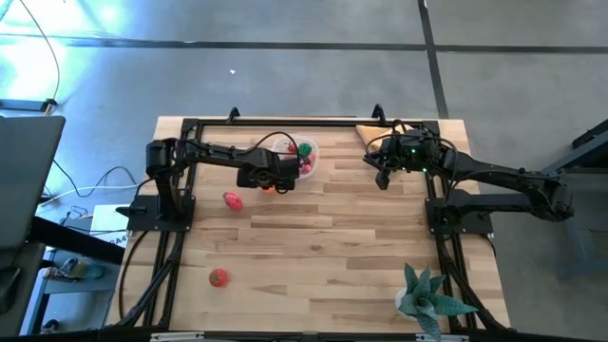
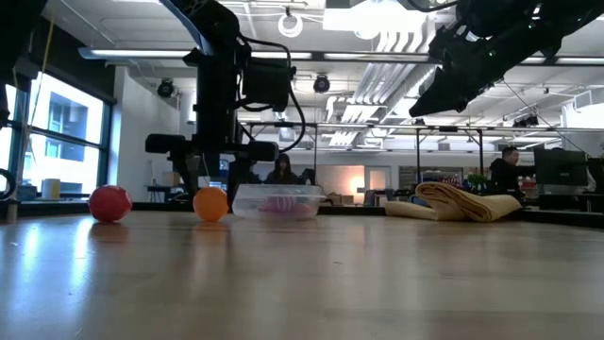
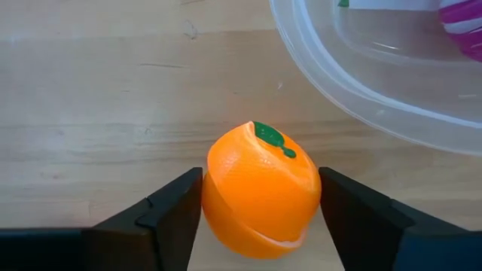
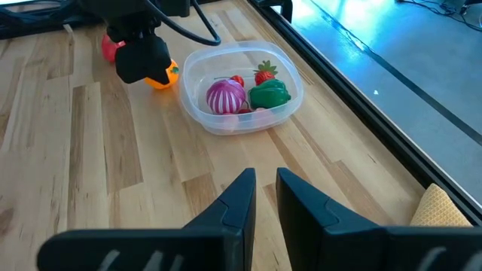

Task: Pick and placing Produce into tupperware
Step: Put the orange into the transparent bin

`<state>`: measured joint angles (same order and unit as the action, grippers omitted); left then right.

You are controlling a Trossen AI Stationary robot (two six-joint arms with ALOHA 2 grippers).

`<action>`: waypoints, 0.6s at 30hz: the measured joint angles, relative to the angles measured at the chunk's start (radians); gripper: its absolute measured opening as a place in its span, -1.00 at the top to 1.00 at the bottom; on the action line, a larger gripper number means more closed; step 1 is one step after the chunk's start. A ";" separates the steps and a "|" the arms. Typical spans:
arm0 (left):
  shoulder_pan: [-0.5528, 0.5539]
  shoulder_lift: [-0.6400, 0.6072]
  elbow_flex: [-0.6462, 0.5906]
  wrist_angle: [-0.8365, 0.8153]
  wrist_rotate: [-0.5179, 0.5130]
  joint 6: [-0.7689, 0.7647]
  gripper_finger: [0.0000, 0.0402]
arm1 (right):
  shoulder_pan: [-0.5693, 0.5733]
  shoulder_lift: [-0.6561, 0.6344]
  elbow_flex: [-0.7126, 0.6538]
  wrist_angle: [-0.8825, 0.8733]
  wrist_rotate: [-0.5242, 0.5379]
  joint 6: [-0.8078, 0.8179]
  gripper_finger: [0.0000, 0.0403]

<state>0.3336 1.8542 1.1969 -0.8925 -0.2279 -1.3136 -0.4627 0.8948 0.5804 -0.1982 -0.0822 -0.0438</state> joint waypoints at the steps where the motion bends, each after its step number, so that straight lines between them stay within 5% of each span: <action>1: 0.000 0.000 0.000 0.000 0.000 0.000 -0.19 | 0.000 0.000 0.000 0.000 0.000 0.000 0.78; 18: 0.000 -0.020 0.067 -0.090 0.005 0.000 -0.15 | 0.000 0.000 0.000 0.000 0.000 0.000 0.78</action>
<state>0.3336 1.8339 1.2635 -0.9828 -0.2234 -1.3136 -0.4629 0.8948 0.5804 -0.1982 -0.0822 -0.0441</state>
